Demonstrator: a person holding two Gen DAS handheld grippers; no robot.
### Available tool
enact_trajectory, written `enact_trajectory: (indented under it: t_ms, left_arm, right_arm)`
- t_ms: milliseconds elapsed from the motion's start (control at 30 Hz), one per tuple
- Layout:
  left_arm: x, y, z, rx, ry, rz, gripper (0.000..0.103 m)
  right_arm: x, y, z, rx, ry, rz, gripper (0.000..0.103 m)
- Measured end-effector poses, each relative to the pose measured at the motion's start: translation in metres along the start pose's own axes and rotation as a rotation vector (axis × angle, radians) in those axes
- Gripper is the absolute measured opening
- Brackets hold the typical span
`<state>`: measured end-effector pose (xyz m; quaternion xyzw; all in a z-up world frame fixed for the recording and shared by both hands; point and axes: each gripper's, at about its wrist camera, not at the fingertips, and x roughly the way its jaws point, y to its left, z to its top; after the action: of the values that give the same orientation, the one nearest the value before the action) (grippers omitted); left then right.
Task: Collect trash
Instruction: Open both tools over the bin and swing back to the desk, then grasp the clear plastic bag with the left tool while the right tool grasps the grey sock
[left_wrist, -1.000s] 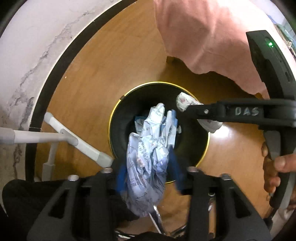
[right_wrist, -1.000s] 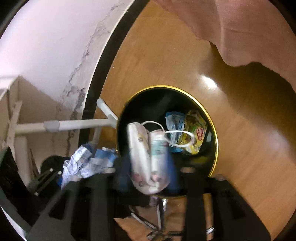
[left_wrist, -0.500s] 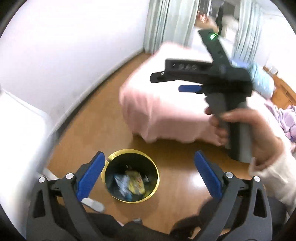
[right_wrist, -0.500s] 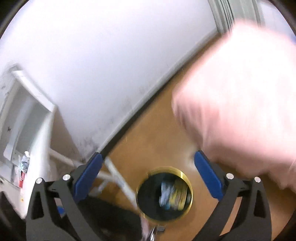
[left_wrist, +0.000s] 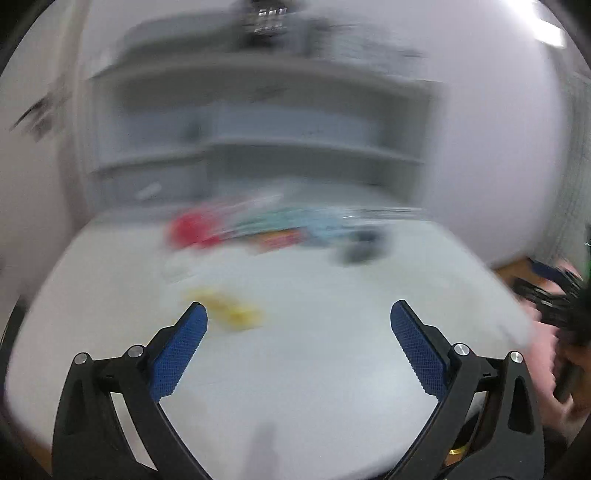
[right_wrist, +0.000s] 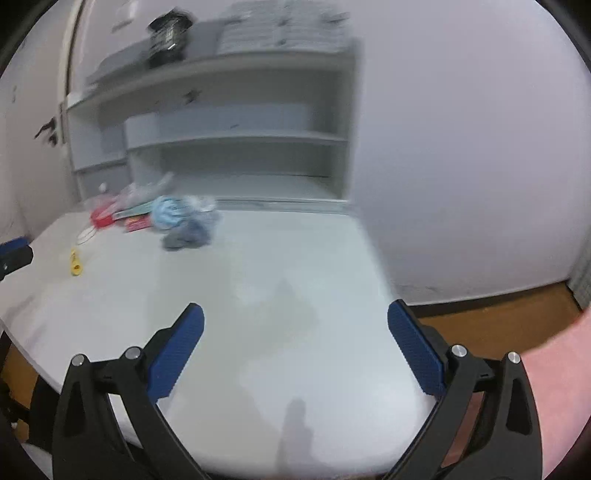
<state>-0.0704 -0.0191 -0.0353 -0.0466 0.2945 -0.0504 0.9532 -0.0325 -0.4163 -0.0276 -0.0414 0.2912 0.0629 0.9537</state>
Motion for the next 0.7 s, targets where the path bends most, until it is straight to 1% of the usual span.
enact_trajectory:
  t_ms: [33, 100, 133, 200, 233, 300, 400, 433, 533, 633, 700]
  left_arm:
    - [0.002, 0.025, -0.001, -0.058, 0.009, 0.053, 0.097]
    - [0.008, 0.058, -0.002, -0.132, 0.012, 0.121, 0.097]
    - [0.012, 0.073, 0.002, -0.148, 0.018, 0.131, 0.097]
    - [0.021, 0.086, 0.014, -0.143, 0.024, 0.142, 0.097]
    - [0.016, 0.084, 0.019, -0.13, 0.02, 0.145, 0.097]
    - [0.031, 0.086, 0.037, -0.081, 0.012, 0.155, 0.097]
    - [0.057, 0.083, 0.064, 0.027, 0.036, 0.114, 0.097]
    - [0.07, 0.082, 0.073, 0.062, 0.048, 0.107, 0.097]
    - [0.107, 0.079, 0.094, 0.149, 0.09, 0.089, 0.097]
    - [0.138, 0.063, 0.111, 0.209, 0.133, 0.051, 0.097]
    - [0.157, 0.052, 0.117, 0.247, 0.156, 0.025, 0.097]
  right_arm:
    - [0.01, 0.008, 0.005, -0.003, 0.01, 0.017, 0.096]
    - [0.031, 0.025, 0.015, -0.016, 0.032, 0.059, 0.096]
    - [0.04, 0.033, 0.018, -0.028, 0.041, 0.076, 0.096]
    - [0.055, 0.051, 0.025, -0.056, 0.058, 0.099, 0.096]
    - [0.06, 0.058, 0.026, -0.065, 0.07, 0.111, 0.096]
    - [0.079, 0.067, 0.031, -0.04, 0.105, 0.15, 0.096]
    - [0.112, 0.075, 0.042, 0.065, 0.191, 0.207, 0.096]
    - [0.12, 0.078, 0.045, 0.086, 0.206, 0.219, 0.096]
    - [0.139, 0.088, 0.056, 0.101, 0.22, 0.213, 0.095]
    - [0.158, 0.097, 0.064, 0.111, 0.244, 0.185, 0.075]
    - [0.172, 0.101, 0.069, 0.126, 0.265, 0.167, 0.074]
